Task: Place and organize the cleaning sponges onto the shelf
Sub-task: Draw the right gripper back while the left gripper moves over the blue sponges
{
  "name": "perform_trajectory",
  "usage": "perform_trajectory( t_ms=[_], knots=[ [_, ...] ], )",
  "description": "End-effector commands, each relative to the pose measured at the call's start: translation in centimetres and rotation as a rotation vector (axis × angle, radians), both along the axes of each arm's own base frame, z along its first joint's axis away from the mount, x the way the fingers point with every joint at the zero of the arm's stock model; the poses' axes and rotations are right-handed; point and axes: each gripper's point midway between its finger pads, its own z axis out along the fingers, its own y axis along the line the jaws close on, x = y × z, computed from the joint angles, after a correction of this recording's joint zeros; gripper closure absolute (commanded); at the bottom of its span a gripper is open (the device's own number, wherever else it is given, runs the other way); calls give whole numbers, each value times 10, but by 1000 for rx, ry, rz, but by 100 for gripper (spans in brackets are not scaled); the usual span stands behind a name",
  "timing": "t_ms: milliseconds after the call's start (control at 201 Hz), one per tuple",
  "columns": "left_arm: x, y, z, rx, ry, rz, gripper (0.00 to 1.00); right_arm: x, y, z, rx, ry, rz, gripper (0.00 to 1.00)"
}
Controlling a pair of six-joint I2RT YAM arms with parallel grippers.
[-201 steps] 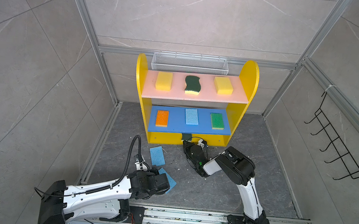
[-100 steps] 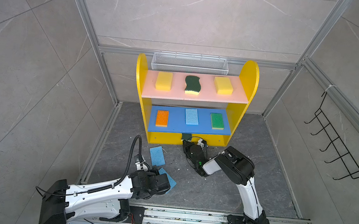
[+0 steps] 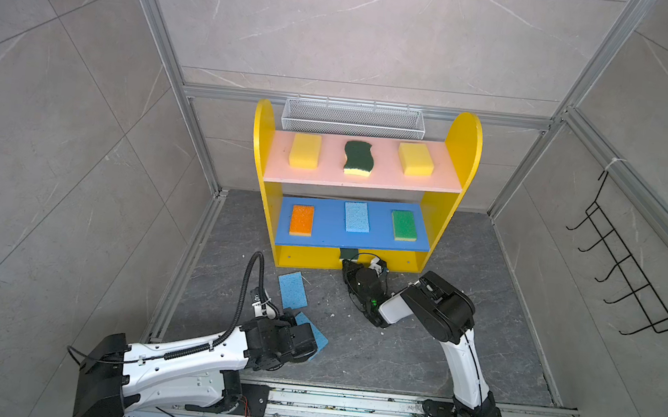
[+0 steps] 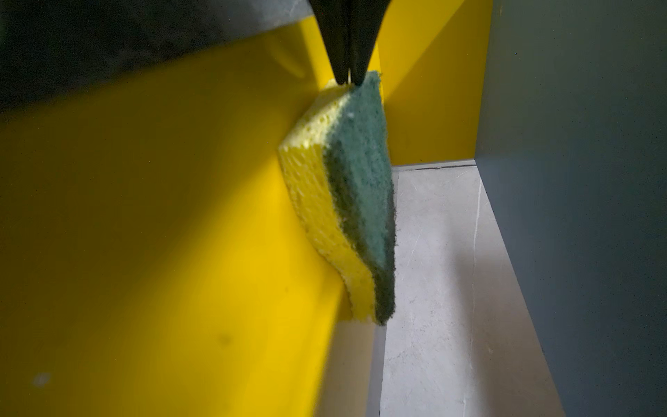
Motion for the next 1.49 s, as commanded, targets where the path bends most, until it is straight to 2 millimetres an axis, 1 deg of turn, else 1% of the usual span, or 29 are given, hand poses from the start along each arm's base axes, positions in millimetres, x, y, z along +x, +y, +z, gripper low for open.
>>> perform_trajectory(
  t_ms=[0,229,309,383,483,573,687,807,906,1021,1110,1190,1290,1344,1489],
  knots=[
    [2,-2,5,-17,-22,18,24,-36,-41,-98,-251,233,-2,100],
    [3,-2,5,-14,-21,16,24,-42,-38,-96,-259,223,31,100],
    [3,-3,6,-15,-24,15,24,-43,-37,-91,-255,208,38,100],
    [3,-3,7,-11,-24,12,24,-45,-35,-82,-269,182,59,100],
    [3,-3,8,1,-21,10,24,-55,-32,-69,-311,156,97,100],
    [3,-2,11,14,-19,11,24,-68,-27,-60,-346,132,150,100],
    [2,-2,13,22,-7,-2,22,-84,-34,-46,-375,113,174,100],
    [0,-2,12,32,10,-18,20,-96,-44,-25,-437,75,211,83],
    [-3,2,10,49,34,-18,18,-106,-48,-3,-527,46,275,72],
    [-6,5,8,60,49,-24,17,-117,-55,25,-633,-15,350,66],
    [-7,6,8,63,52,-26,15,-125,-64,42,-705,-51,381,62],
    [-7,6,5,65,56,-31,14,-130,-75,53,-769,-41,394,59],
    [-6,5,2,76,57,-42,13,-139,-92,64,-847,-20,398,48],
    [-5,2,0,88,56,-59,12,-143,-101,69,-880,-12,392,43],
    [2,-8,-4,96,39,-74,11,-152,-127,82,-963,14,362,35]
  ],
)
